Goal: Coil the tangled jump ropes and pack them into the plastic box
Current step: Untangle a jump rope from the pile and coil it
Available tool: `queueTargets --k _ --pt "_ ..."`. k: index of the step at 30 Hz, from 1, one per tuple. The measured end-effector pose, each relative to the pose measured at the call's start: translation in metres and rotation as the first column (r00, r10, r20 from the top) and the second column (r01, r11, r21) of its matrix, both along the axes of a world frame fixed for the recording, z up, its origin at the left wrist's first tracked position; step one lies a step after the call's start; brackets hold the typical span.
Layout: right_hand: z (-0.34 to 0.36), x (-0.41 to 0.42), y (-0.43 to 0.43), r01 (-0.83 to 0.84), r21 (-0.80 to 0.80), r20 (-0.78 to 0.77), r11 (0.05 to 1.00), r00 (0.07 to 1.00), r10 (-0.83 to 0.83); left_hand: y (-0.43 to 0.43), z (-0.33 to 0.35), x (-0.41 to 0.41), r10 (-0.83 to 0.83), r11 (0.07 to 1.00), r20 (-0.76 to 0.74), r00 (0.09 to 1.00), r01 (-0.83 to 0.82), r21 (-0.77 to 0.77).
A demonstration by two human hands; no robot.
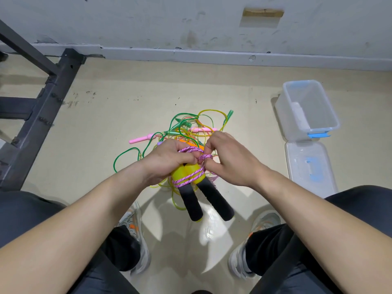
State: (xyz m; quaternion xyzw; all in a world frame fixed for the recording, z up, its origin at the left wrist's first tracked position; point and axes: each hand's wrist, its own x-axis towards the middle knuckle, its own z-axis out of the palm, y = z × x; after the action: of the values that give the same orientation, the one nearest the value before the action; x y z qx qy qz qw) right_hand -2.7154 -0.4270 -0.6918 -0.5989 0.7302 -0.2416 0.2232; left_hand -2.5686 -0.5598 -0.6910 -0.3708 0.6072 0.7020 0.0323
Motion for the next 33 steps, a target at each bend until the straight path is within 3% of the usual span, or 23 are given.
queueTargets --k 3,9,11,15,18,25,29,30,31,32,33 --pt "0.003 0.004 -0.001 -0.005 0.139 0.016 0.990 1.000 0.003 0.007 -0.003 0.001 -0.102 0.982 0.022 0.995 0.105 -0.157" --pt "0.001 0.009 -0.003 0.146 0.117 0.132 0.982 0.978 -0.161 0.015 -0.010 0.002 -0.024 0.918 0.122 0.992 0.070 -0.391" --pt "0.003 0.007 -0.006 0.212 0.138 0.248 0.967 0.938 -0.241 0.015 -0.012 0.004 -0.038 0.902 0.131 0.991 0.090 -0.421" --pt "0.005 0.002 -0.011 0.280 0.270 0.637 0.921 0.665 -0.389 0.016 -0.009 0.005 -0.080 0.789 0.187 0.979 0.177 -0.589" --pt "-0.001 0.005 -0.009 0.225 0.357 0.768 0.907 0.481 -0.421 0.020 -0.007 0.006 -0.081 0.723 0.246 0.966 0.227 -0.652" --pt "-0.006 -0.006 -0.008 0.315 0.277 0.782 0.908 0.474 -0.404 0.014 -0.006 0.011 -0.143 0.784 0.211 0.967 0.241 -0.572" --pt "-0.007 -0.003 -0.009 0.340 0.319 0.881 0.885 0.238 -0.409 0.008 -0.015 0.014 -0.217 0.754 0.232 0.948 0.314 -0.578" --pt "-0.008 -0.002 -0.009 0.347 0.331 0.883 0.878 0.214 -0.417 0.008 -0.017 0.014 -0.231 0.754 0.221 0.948 0.318 -0.575" --pt "-0.009 -0.002 -0.009 0.358 0.336 0.870 0.871 0.236 -0.433 0.007 -0.018 0.014 -0.238 0.754 0.216 0.947 0.320 -0.574" --pt "-0.008 -0.004 -0.009 0.369 0.323 0.832 0.872 0.328 -0.447 0.006 -0.018 0.014 -0.238 0.750 0.220 0.946 0.323 -0.577" --pt "-0.005 -0.008 -0.009 0.363 0.285 0.742 0.887 0.503 -0.444 0.004 -0.018 0.014 -0.236 0.742 0.236 0.943 0.332 -0.583"
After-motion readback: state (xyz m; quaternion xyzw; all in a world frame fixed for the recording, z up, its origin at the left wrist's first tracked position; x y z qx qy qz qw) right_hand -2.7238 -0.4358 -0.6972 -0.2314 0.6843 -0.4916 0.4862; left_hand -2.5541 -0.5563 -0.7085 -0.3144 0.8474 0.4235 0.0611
